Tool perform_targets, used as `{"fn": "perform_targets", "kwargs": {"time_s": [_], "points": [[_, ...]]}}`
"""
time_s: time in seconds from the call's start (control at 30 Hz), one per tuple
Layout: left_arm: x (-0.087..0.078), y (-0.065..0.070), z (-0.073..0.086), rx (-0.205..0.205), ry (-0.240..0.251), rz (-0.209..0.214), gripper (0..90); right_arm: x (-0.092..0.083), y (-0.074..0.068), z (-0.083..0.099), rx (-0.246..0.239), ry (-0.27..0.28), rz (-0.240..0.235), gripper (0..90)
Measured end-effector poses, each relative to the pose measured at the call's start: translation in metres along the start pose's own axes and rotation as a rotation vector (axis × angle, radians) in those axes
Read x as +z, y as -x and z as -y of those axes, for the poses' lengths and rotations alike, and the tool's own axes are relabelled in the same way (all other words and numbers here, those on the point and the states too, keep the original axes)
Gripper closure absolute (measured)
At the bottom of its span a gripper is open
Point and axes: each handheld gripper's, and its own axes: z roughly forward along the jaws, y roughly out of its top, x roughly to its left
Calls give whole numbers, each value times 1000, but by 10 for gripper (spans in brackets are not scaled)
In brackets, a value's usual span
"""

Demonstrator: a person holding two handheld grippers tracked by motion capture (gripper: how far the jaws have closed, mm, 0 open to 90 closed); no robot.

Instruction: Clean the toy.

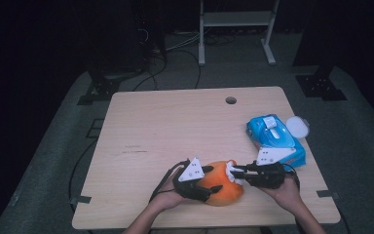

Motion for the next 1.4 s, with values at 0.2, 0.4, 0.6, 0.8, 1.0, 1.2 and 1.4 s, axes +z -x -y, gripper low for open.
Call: {"fn": "perform_targets", "kwargs": {"time_s": [0.2, 0.4, 0.6, 0.8, 1.0, 1.2, 1.4], "points": [[0, -4, 3, -18, 4, 5, 332, -7, 17, 17, 76, -27, 29, 766], [4, -1, 3, -14, 6, -11, 327, 1, -4, -2, -3, -8, 3, 766], [1, -2, 0, 6, -5, -4, 321, -1, 5, 4, 13, -27, 8, 766], [6, 3, -3, 13, -12, -24, 321, -3, 8, 3, 21, -31, 47, 766], [-3, -4, -6, -37, 15, 39, 183, 6, -1, -7, -39, -33, 32, 766], [3, -24, 8, -236, -39, 97, 40, -4, 0, 5, -37, -40, 13, 764], [5, -20, 6, -197, -33, 74, 273, -3, 3, 1, -31, -46, 36, 765]]}}
